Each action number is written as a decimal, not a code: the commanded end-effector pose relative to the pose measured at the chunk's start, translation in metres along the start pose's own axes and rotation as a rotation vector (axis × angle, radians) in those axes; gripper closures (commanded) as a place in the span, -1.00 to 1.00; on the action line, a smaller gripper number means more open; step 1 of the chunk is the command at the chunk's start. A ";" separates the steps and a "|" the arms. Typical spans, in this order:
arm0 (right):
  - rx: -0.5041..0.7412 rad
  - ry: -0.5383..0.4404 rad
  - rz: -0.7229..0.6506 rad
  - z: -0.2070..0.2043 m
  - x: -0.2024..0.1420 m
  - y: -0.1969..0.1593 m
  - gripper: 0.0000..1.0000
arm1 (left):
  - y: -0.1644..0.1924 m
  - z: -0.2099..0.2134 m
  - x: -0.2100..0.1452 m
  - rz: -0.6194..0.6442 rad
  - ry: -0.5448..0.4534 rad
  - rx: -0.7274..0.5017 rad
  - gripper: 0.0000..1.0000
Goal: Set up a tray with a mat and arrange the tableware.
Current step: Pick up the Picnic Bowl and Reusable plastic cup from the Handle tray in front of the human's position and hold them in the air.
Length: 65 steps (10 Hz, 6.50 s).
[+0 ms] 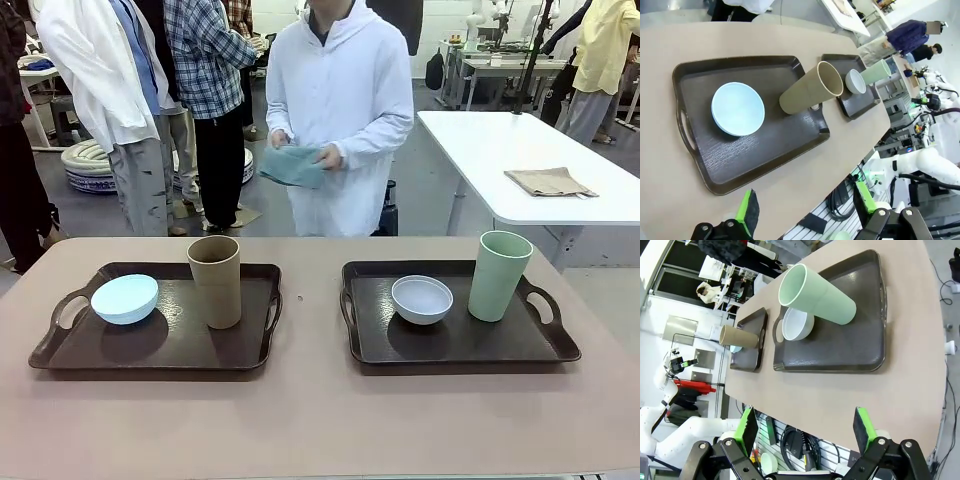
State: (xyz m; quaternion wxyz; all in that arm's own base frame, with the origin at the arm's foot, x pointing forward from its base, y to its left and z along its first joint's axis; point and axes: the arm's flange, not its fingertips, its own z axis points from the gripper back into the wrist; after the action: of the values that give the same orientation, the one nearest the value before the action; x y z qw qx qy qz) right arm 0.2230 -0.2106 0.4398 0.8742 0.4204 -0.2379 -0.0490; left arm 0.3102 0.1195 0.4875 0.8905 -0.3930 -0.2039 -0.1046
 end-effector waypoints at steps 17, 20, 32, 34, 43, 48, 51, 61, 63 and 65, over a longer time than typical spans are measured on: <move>0.022 -0.010 0.008 -0.001 0.001 -0.001 -1.00 | -0.002 -0.001 0.002 0.003 -0.012 -0.009 -1.00; 0.022 -0.010 0.008 -0.001 0.001 -0.001 -1.00 | -0.002 -0.001 0.002 0.003 -0.012 -0.009 -1.00; 0.022 -0.010 0.008 -0.001 0.001 -0.001 -1.00 | -0.002 -0.001 0.002 0.003 -0.012 -0.009 -1.00; 0.022 -0.010 0.008 -0.001 0.001 -0.001 -1.00 | -0.002 -0.001 0.002 0.003 -0.012 -0.009 -1.00; -0.081 -0.070 0.788 -0.057 0.027 0.181 -1.00 | -0.102 0.018 0.031 -0.228 0.236 0.334 -1.00; -0.013 0.226 1.339 -0.240 -0.015 0.259 -1.00 | -0.164 0.004 0.041 -0.248 0.335 0.525 -1.00; -0.107 0.360 1.456 -0.349 -0.051 0.249 -1.00 | -0.186 -0.024 0.044 -0.211 0.444 0.558 -1.00; -0.024 0.244 1.438 -0.369 -0.038 0.221 -1.00 | -0.177 -0.053 0.044 -0.188 0.484 0.529 -1.00; 0.197 0.120 1.546 -0.401 -0.016 0.212 -1.00 | -0.178 -0.066 0.053 -0.201 0.538 0.472 -1.00; 0.311 0.072 1.564 -0.428 -0.007 0.222 -1.00 | -0.171 -0.075 0.064 -0.188 0.500 0.488 -1.00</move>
State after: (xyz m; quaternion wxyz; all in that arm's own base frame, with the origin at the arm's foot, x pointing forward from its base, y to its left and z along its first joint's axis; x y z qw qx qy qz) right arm 0.3703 0.2245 0.4185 0.6206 0.2136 -0.4430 0.6108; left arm 0.3188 -0.0506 0.5812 0.9673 -0.1024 -0.0266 -0.2304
